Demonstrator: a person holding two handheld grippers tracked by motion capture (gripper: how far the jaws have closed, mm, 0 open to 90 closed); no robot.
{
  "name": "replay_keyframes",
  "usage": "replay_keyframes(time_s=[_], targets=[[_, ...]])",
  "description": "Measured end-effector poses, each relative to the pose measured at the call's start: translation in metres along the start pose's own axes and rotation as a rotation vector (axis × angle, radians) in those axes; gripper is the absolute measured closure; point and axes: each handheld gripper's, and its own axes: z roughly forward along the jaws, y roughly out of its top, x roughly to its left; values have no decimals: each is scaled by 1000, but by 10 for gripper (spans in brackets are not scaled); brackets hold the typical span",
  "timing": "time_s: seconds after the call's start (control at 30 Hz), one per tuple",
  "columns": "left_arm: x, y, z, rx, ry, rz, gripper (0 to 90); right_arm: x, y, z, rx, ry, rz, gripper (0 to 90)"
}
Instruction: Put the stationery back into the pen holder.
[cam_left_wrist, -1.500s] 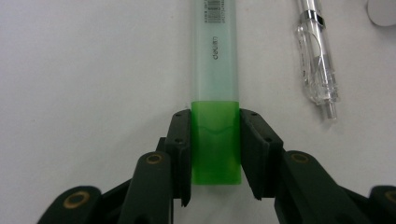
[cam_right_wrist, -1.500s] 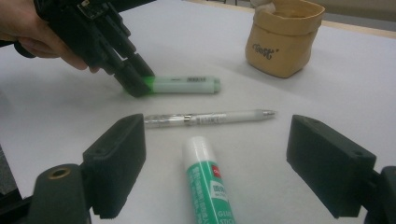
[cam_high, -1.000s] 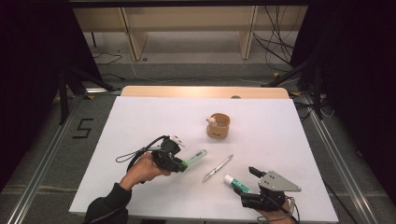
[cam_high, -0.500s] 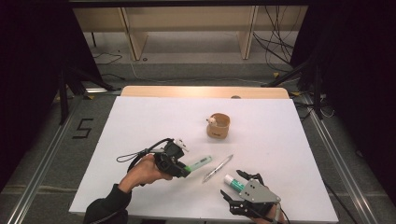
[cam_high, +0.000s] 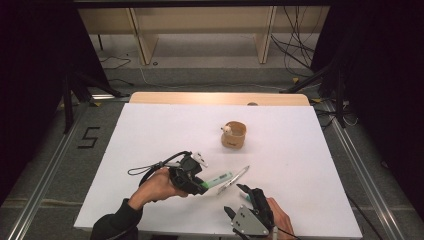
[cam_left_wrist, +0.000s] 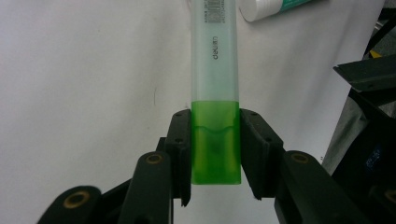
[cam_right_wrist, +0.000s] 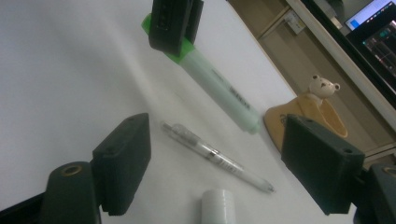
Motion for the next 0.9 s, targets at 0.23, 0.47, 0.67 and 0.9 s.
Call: replay_keyframes(time_s=[0.23, 0.47, 0.67, 0.9], targets=[[-7, 2, 2, 4, -5, 18, 665, 7, 7, 11, 16, -38, -117, 283], [-13, 4, 5, 18, -15, 34, 666, 18, 11, 22, 35, -65, -221, 311], [-15, 5, 4, 18, -20, 40, 665, 24, 15, 29, 44, -93, -305, 355], [-18, 6, 5, 25, -28, 53, 665, 32, 16, 35, 64, -129, -385, 413]])
